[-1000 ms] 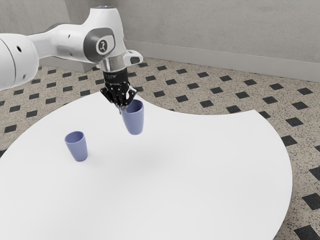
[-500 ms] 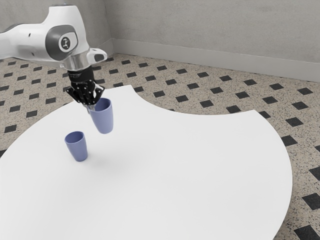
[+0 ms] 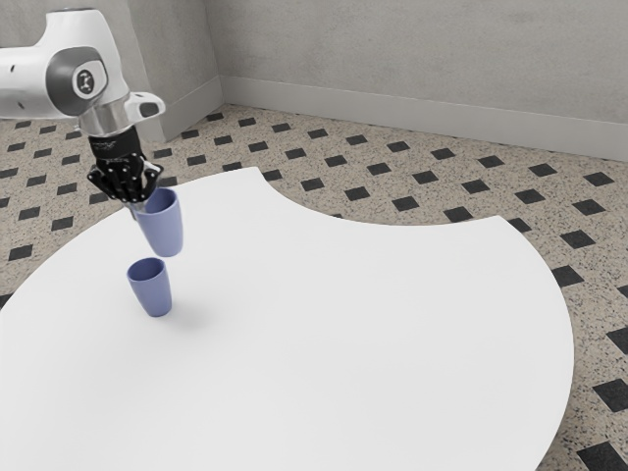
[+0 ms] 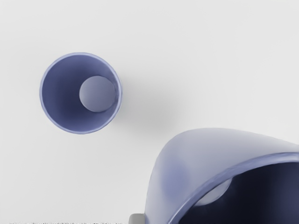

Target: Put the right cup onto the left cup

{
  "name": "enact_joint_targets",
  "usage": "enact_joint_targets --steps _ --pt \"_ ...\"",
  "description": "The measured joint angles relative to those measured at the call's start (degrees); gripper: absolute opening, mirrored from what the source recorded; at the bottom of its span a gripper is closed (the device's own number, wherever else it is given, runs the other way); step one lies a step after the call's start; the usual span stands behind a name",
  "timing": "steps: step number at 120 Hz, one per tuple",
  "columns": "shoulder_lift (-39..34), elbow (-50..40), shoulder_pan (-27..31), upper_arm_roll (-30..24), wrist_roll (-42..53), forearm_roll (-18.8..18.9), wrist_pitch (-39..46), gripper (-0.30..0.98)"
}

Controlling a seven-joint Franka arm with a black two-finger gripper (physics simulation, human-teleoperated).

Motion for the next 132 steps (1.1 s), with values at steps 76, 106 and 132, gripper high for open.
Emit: enact_joint_targets --steps 76,106,132 --pt "-1.4 -2.97 6.5 -0.04 1.39 0.21 0.47 -0.1" --pt "1.29 -1.39 7.2 0.0 1.69 0.22 1.21 -0.1" --pt "4.4 2.33 6.24 -0.07 2.04 0.21 0.69 -0.1"
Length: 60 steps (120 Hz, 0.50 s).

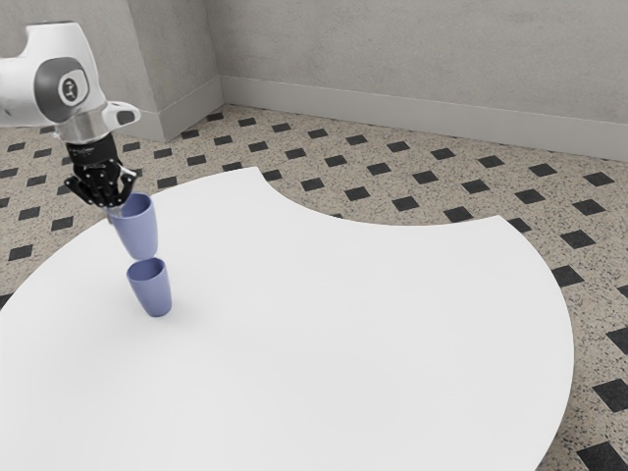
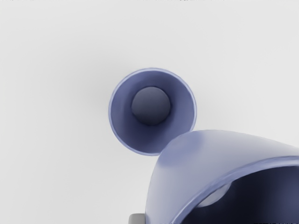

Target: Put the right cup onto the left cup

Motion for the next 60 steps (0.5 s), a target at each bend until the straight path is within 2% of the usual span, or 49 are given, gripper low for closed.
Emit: enact_joint_targets --steps 60 --pt "4.99 4.79 2.3 0.0 0.95 -0.02 -0.96 -0.1"
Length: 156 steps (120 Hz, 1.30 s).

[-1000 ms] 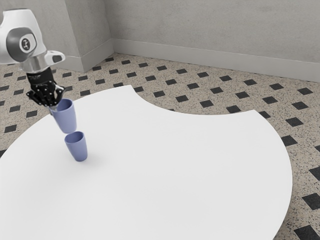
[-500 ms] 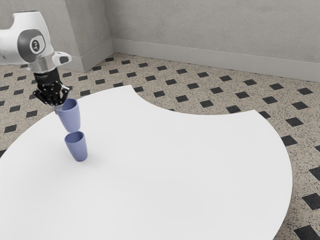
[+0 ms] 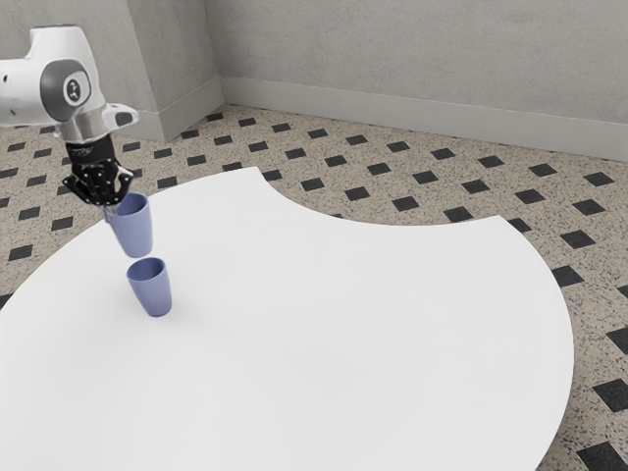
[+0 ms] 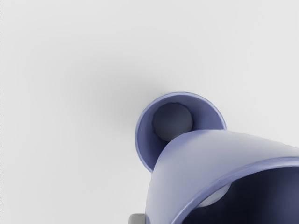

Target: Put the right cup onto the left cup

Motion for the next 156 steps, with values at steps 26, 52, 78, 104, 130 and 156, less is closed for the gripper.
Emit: enact_joint_targets --steps 26,52,78,104,130,156 --pt "2.16 1.63 0.25 -0.06 0.34 -0.03 -0.13 -0.1" --pt "4.13 2.39 0.29 -0.08 0.57 -0.11 -0.1 -0.1" --pt "5.26 2.41 0.33 0.0 0.73 -0.16 0.18 -0.1" --pt "6.1 2.38 0.33 0.02 0.85 -0.17 0.51 -0.1" --pt "6.99 2.35 0.33 0.09 0.91 -0.24 0.82 -0.1" --pt "8.07 2.33 0.59 0.01 0.91 -0.25 0.96 -0.1"
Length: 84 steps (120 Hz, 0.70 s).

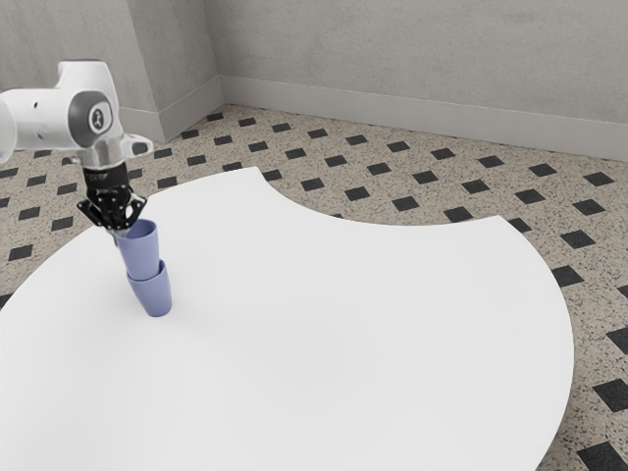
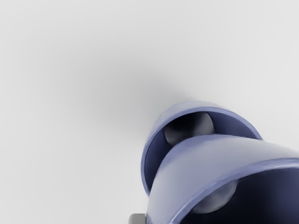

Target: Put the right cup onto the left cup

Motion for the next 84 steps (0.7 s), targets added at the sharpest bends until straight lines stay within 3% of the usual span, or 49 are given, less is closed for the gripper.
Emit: enact_joint_targets --steps 33,58,84 --pt "1.41 -0.1 0.01 -0.21 -0.05 -0.03 0.37 -0.09" --pt "1.22 -0.09 0.0 -0.02 0.63 -0.17 1.27 0.34" --pt "-3.85 -0.4 -0.59 0.09 1.28 -0.06 1.11 0.55"
